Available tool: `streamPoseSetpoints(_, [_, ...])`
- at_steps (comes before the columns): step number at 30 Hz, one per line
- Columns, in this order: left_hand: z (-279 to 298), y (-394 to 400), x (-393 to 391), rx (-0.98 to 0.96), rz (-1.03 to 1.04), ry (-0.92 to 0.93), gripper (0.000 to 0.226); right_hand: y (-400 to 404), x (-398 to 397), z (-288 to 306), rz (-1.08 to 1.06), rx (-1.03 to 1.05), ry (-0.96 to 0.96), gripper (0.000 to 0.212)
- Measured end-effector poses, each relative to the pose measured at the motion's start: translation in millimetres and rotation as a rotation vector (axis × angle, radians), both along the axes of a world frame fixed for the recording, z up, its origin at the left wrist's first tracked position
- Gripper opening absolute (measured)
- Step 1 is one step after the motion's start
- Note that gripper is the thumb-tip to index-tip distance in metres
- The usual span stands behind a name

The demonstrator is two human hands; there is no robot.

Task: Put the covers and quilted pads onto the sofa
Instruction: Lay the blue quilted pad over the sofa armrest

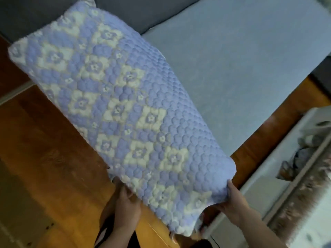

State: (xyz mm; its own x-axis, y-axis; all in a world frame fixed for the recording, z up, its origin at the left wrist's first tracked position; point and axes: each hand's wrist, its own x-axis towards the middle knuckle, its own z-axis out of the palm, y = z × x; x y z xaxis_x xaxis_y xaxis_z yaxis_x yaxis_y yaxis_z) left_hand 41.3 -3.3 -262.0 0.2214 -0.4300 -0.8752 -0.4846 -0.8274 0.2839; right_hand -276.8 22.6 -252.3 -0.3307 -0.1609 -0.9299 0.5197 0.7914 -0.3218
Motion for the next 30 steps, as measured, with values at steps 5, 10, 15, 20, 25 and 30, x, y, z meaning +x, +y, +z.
streamPoseSetpoints(5, [-9,139,-87,0.240,-0.151,0.094,0.087,29,-28,-5,-0.207,-0.158,-0.161,0.050])
streamPoseSetpoints(10, [35,161,-173,0.238,0.080,-0.021,0.116,37,-62,29,-0.201,-0.244,-0.102,0.040])
streamPoseSetpoints(15, [15,136,-214,0.104,0.386,-0.127,0.112,38,-61,41,-0.230,-0.206,-0.185,0.035])
streamPoseSetpoints(20, [10,151,-179,-0.064,-0.049,-0.506,0.033,49,-69,38,-0.206,-0.163,-0.130,0.041])
streamPoseSetpoints(25, [48,189,-181,-0.262,-0.485,-0.459,0.023,33,-98,49,-0.157,-0.185,0.101,0.042])
streamPoseSetpoints(30, [42,185,-202,-0.297,-0.353,-0.158,0.029,30,-117,22,-0.122,-0.166,0.066,0.067])
